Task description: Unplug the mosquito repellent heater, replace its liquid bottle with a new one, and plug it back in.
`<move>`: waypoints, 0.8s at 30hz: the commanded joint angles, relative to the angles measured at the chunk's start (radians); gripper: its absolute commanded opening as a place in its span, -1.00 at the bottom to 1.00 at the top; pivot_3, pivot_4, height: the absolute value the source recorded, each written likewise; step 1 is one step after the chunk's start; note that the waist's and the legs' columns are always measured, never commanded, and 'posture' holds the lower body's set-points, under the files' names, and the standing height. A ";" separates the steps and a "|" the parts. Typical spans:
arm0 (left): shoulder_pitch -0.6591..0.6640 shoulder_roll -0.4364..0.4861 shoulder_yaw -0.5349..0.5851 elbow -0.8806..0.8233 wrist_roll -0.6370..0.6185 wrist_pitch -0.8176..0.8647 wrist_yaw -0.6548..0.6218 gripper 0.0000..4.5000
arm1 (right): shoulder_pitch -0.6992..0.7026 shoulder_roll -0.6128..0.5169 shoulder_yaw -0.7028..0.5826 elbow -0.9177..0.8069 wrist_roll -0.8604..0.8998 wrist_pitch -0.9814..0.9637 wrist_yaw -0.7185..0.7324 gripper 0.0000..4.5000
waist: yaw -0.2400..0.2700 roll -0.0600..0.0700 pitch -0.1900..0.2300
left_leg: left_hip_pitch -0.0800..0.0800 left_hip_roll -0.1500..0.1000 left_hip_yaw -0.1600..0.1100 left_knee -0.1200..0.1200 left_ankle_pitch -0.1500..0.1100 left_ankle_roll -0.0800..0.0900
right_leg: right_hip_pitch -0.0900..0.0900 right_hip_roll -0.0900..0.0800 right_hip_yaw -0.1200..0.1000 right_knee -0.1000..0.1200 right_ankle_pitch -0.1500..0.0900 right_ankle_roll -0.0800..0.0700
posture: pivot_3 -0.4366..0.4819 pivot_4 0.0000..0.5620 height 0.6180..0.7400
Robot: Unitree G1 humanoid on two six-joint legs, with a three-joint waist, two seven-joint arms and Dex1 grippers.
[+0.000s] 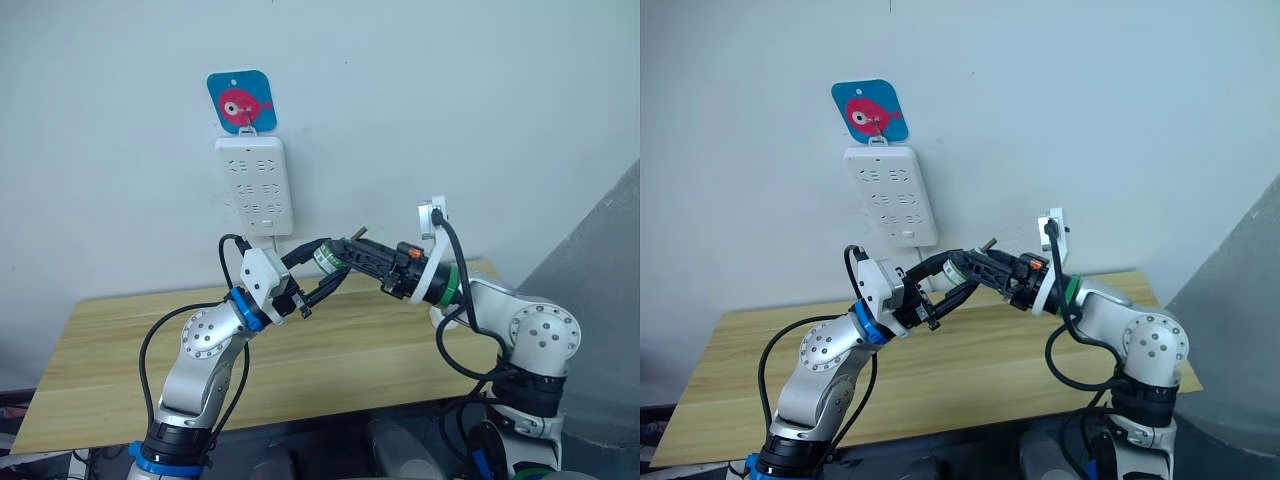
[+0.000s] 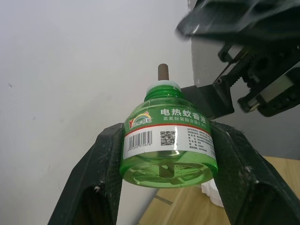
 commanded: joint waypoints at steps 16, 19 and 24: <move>-0.002 0.011 -0.006 -0.056 -0.024 -0.023 -0.019 0.33 | -0.002 -0.046 0.085 -0.004 0.122 -0.102 -0.053 -0.64 | 0.000 0.001 -0.002 | 0.000 0.000 0.000 0.000 0.000 0.000 | 0.000 0.000 0.000 0.000 0.000 0.000 | -0.35 -0.85 1.00; 0.016 0.047 -0.003 -0.061 -0.033 0.026 -0.035 0.74 | -0.002 -0.071 0.084 0.000 0.105 -0.130 -0.063 -0.64 | 0.000 0.001 -0.003 | 0.000 0.000 0.000 0.000 0.000 0.000 | 0.000 0.001 0.000 0.000 0.000 0.000 | -0.35 -0.83 1.00; 0.019 0.138 0.016 -0.041 0.026 0.021 -0.055 1.00 | 0.035 -0.176 0.102 -0.002 -0.025 -0.220 -0.008 -0.64 | 0.005 0.001 -0.003 | 0.000 0.000 0.000 0.000 0.000 0.000 | 0.000 0.001 0.000 0.000 0.000 0.000 | -0.33 -0.79 1.00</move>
